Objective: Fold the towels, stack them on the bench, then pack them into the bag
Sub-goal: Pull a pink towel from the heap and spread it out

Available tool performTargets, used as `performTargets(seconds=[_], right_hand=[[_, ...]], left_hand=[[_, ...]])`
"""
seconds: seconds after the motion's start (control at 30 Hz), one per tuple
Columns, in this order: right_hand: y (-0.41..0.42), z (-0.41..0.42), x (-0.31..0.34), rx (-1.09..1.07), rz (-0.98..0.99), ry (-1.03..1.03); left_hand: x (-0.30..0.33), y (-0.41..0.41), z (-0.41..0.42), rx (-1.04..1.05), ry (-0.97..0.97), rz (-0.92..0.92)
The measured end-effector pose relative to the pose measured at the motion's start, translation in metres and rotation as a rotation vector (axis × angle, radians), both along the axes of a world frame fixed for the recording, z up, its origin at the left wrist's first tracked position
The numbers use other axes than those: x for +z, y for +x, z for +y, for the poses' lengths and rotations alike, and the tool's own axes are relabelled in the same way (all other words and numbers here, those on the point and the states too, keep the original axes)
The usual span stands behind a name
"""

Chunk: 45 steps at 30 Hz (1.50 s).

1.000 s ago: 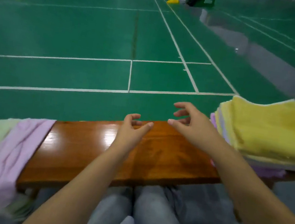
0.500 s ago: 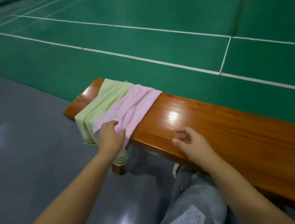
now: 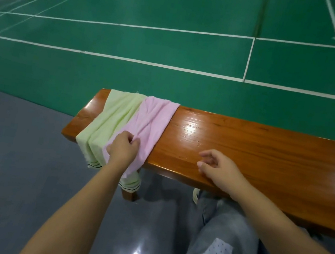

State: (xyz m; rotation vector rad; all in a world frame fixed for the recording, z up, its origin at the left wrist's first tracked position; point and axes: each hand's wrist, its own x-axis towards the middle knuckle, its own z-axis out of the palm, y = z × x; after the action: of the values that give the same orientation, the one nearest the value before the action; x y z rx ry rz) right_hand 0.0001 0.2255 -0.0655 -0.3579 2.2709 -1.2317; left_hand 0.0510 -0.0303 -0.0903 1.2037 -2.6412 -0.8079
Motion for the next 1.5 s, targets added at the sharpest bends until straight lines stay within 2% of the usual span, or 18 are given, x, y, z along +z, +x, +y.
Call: performTargets(seconds=[0.17, 0.33, 0.47, 0.6, 0.67, 0.8, 1.0, 1.07, 1.23, 1.33, 1.5], right_hand=[[0.004, 0.009, 0.005, -0.026, -0.044, -0.090], [0.015, 0.017, 0.021, 0.095, -0.053, -0.258], [0.021, 0.042, 0.038, -0.114, 0.046, -0.357], [0.018, 0.100, 0.048, -0.242, -0.107, -0.342], [0.016, 0.134, 0.051, -0.361, -0.243, -0.395], [0.009, 0.194, 0.049, -0.469, -0.433, -0.406], [-0.009, 0.243, 0.035, -0.460, -0.509, -0.270], [-0.013, 0.254, 0.029, -0.473, -0.509, -0.269], [-0.020, 0.284, 0.015, -0.571, -0.358, -0.193], [-0.025, 0.282, 0.017, -0.588, -0.204, -0.116], [-0.058, 0.233, 0.031, -0.435, 0.190, 0.022]], left_hand=[[0.048, 0.003, 0.054, -0.185, 0.135, 0.247], [0.085, 0.002, 0.124, -0.287, 0.350, 0.391], [0.089, -0.002, 0.173, -0.293, 0.506, 0.424], [0.088, -0.010, 0.206, -0.416, 0.654, 0.401], [0.083, -0.016, 0.221, -0.546, 0.591, 0.319], [0.057, -0.034, 0.244, -0.864, 0.207, 0.147], [0.041, -0.065, 0.293, -1.159, 0.155, -0.010], [0.042, -0.072, 0.306, -1.123, 0.249, -0.080], [0.043, -0.076, 0.298, -0.914, 0.514, 0.016], [0.054, -0.072, 0.284, -0.731, 0.631, 0.122], [0.074, -0.066, 0.260, -0.645, 0.735, 0.311]])
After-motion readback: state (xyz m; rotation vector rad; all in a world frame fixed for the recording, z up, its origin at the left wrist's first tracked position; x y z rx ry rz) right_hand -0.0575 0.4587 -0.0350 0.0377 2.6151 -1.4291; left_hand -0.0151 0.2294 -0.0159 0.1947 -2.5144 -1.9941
